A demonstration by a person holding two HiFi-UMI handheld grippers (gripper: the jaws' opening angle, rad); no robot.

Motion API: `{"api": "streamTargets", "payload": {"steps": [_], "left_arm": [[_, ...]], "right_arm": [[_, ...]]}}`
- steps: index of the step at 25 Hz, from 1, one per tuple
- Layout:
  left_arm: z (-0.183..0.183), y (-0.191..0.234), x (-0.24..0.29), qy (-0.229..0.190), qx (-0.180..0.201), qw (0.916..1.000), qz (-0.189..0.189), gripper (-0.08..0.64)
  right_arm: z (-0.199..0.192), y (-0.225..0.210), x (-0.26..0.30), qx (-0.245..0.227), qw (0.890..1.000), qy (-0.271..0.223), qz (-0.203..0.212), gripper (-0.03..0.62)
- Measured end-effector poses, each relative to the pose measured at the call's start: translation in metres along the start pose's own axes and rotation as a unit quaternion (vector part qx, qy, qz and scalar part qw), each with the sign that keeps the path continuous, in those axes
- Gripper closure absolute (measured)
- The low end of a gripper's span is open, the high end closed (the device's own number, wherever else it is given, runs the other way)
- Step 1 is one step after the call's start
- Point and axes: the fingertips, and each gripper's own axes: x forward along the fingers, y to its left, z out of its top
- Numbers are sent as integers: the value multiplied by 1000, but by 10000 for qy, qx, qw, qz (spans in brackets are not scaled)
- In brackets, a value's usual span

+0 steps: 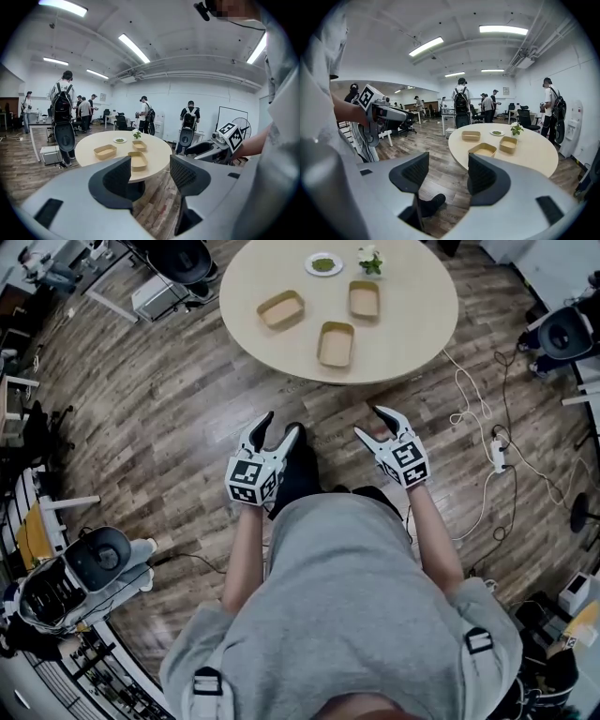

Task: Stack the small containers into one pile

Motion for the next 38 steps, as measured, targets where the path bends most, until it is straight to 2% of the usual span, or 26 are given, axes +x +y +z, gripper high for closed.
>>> {"api": "streamTargets", "payload": {"steps": [13,20,28,38], "left_arm": [[21,80,64,219,-100,9991,-337,285],[45,123,107,334,-50,9973,-653,285],[60,173,154,572,-3,9924,-1091,285],[74,236,198,746,131,9844,-1588,285]], "right_arm": [[20,-33,75,117,9991,372,-147,335],[28,-41,123,-384,9952,898,-78,334],[49,-68,178,-263,9929,1130,-267,334],[67,-100,233,210,9898,1188,-759,336]]}}
